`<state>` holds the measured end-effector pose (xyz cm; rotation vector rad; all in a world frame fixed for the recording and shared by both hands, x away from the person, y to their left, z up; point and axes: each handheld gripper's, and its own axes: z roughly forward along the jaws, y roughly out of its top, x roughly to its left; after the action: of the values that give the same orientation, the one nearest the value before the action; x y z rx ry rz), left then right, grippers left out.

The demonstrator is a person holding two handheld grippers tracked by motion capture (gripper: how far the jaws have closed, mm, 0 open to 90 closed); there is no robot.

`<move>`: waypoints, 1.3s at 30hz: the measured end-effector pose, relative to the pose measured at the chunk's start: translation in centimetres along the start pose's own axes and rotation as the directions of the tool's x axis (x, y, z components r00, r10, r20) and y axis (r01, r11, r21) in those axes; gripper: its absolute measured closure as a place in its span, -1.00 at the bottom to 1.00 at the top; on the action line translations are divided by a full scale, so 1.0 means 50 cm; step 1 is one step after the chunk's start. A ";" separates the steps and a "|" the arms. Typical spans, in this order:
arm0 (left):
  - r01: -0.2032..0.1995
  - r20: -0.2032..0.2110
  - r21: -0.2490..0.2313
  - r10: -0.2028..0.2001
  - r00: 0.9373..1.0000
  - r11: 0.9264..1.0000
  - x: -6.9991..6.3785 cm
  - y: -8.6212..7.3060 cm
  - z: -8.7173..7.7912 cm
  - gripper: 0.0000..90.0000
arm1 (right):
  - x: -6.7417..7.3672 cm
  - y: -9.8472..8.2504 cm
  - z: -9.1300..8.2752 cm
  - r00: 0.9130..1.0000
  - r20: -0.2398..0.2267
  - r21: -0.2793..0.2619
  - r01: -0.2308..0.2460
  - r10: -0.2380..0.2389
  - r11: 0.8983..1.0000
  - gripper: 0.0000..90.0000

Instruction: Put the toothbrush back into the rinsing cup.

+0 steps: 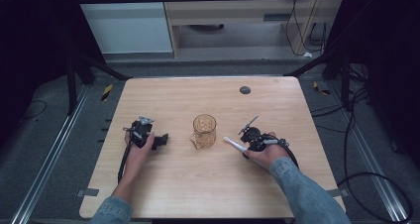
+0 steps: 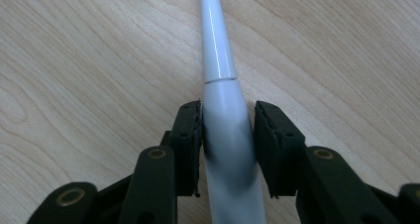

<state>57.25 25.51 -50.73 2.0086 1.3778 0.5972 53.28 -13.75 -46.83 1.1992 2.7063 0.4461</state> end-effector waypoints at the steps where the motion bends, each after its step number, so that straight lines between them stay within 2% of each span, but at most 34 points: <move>1: 0.000 0.000 0.000 0.000 1.000 1.000 0.000 0.000 0.000 -1.00 | 0.000 0.000 0.001 1.000 0.001 -0.001 0.003 -0.003 1.000 0.43; 12: -0.001 0.000 0.000 0.001 1.000 1.000 0.000 0.000 0.000 -1.00 | -0.008 0.002 -0.002 1.000 0.000 0.009 0.003 -0.003 1.000 0.50; 24: 0.000 0.000 0.000 0.000 1.000 1.000 0.000 0.000 0.000 -1.00 | -0.018 0.005 -0.031 1.000 -0.012 0.013 -0.009 0.009 1.000 0.50; 31: 0.000 0.000 0.000 0.000 1.000 1.000 0.000 0.000 0.000 -1.00 | -0.025 0.011 -0.060 0.999 -0.017 0.000 -0.032 0.032 0.999 0.51; 37: 0.000 -0.001 0.000 0.000 1.000 1.000 0.000 0.000 0.000 -1.00 | -0.032 0.024 -0.091 0.999 -0.005 -0.021 -0.035 0.035 0.999 0.51; 39: 0.001 -0.001 0.000 -0.001 1.000 1.000 0.000 0.000 0.000 -1.00 | -0.032 0.029 -0.104 0.999 -0.001 -0.029 -0.049 0.049 0.998 0.51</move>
<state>57.23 25.50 -50.73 2.0079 1.3787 0.5980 54.05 -15.08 -41.42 1.2607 2.6659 0.4898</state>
